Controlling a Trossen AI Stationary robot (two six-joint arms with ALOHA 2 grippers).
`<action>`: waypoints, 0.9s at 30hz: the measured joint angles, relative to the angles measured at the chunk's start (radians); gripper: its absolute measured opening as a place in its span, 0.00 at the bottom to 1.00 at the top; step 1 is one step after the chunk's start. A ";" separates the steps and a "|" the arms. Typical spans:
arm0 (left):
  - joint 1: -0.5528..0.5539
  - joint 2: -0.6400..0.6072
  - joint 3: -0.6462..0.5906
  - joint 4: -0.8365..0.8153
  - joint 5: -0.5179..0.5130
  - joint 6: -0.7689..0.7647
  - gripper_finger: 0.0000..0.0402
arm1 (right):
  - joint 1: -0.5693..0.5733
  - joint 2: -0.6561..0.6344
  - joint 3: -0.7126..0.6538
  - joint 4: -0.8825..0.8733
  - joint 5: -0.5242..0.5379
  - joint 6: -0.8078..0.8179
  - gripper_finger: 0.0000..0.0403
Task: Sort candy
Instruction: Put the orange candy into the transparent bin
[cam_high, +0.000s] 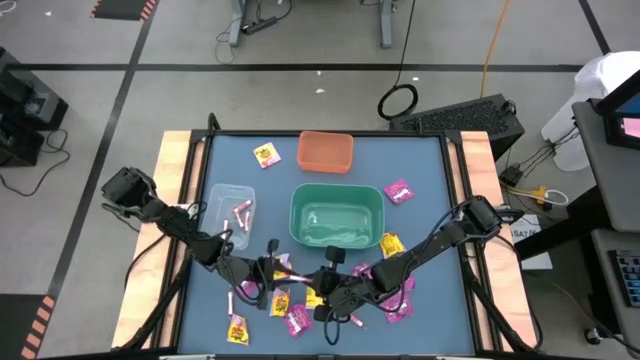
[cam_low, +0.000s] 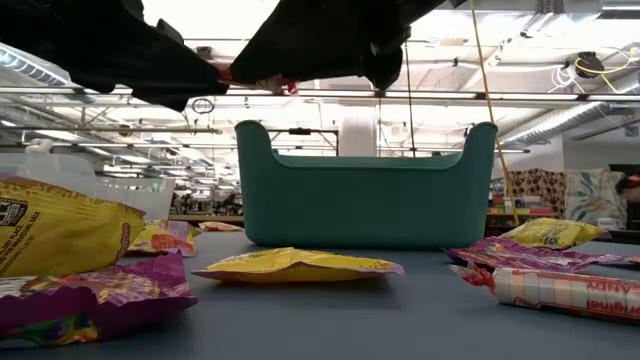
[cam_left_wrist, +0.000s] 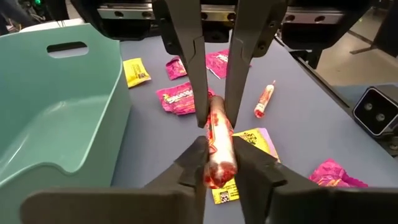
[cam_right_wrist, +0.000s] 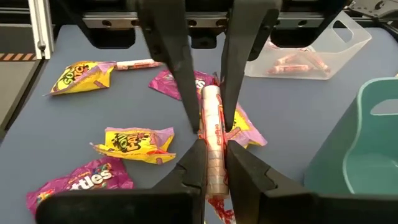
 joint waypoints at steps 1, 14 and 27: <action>0.000 0.000 0.000 0.000 0.001 0.003 0.14 | 0.000 0.000 0.000 0.000 0.000 0.000 0.09; 0.007 -0.026 0.000 -0.002 0.022 0.045 0.17 | 0.012 -0.022 0.000 -0.060 0.008 -0.007 0.32; 0.004 -0.392 0.000 -0.082 -0.008 0.161 0.15 | 0.106 -0.214 0.001 -0.180 0.071 -0.029 0.47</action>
